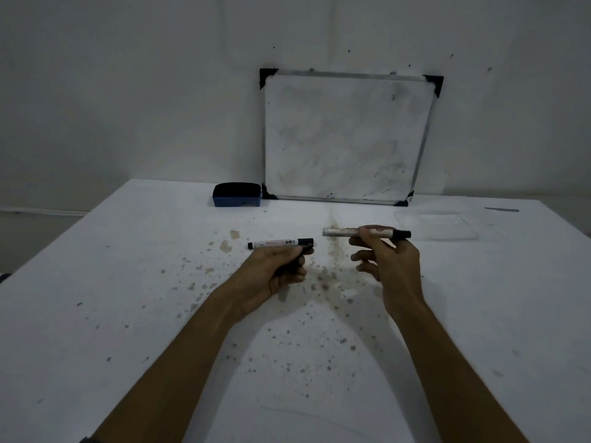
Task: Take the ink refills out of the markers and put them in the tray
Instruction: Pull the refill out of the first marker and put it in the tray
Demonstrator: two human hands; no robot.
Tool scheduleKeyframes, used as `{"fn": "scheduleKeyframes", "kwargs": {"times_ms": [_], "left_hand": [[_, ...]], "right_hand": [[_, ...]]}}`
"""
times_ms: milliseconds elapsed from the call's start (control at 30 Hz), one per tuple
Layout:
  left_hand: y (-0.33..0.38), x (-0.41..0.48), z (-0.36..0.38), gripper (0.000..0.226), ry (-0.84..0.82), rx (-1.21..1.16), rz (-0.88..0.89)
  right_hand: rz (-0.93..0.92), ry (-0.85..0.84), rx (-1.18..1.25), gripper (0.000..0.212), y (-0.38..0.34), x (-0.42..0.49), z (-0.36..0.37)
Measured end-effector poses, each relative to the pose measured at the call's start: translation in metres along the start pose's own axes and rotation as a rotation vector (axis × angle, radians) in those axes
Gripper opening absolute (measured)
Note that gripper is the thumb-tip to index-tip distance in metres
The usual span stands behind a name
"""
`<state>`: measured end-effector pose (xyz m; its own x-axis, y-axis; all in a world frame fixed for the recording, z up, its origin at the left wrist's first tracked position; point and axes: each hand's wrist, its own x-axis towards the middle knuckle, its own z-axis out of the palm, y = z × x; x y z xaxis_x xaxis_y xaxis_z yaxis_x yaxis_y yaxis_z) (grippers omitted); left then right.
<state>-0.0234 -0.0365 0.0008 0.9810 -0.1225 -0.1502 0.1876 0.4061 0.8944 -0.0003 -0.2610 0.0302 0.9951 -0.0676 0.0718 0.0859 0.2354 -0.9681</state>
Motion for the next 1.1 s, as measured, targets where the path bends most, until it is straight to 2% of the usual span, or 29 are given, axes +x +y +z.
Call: {"fn": "scheduleKeyframes", "kwargs": {"times_ms": [67, 167, 267, 433, 567, 767, 900, 1000, 1100], "left_hand": [[0.003, -0.001, -0.005, 0.025, 0.061, 0.091, 0.079], [0.004, -0.005, -0.009, 0.023, 0.186, 0.395, 0.245], [-0.006, -0.006, -0.008, 0.022, 0.276, 0.656, 0.382], [-0.019, 0.001, -0.007, 0.026, 0.336, 0.915, 0.513], [-0.020, 0.001, -0.006, 0.024, 0.355, 0.977, 0.549], [-0.022, 0.002, -0.005, 0.025, 0.377, 1.044, 0.578], [-0.024, 0.000, 0.015, 0.022, 0.317, 1.036, 0.584], [-0.018, 0.010, 0.039, 0.018, 0.201, 1.057, 0.596], [-0.005, 0.030, 0.072, 0.014, 0.098, 1.049, 0.586]], "right_hand": [[-0.047, -0.033, -0.138, 0.019, 0.001, 0.002, -0.007], [-0.121, -0.065, -0.411, 0.020, 0.011, 0.002, -0.010], [-0.304, -0.082, -0.734, 0.025, 0.027, -0.002, -0.004], [-0.463, -0.031, -1.010, 0.029, 0.050, -0.011, 0.008], [-0.504, 0.028, -1.235, 0.030, 0.059, -0.011, 0.010], [-0.437, 0.018, -1.343, 0.041, 0.060, -0.014, 0.011], [-0.343, -0.029, -1.230, 0.052, 0.040, -0.014, 0.005], [-0.291, -0.033, -1.084, 0.042, 0.014, -0.004, -0.018], [-0.204, 0.055, -1.069, 0.029, -0.007, 0.014, -0.064]]}}
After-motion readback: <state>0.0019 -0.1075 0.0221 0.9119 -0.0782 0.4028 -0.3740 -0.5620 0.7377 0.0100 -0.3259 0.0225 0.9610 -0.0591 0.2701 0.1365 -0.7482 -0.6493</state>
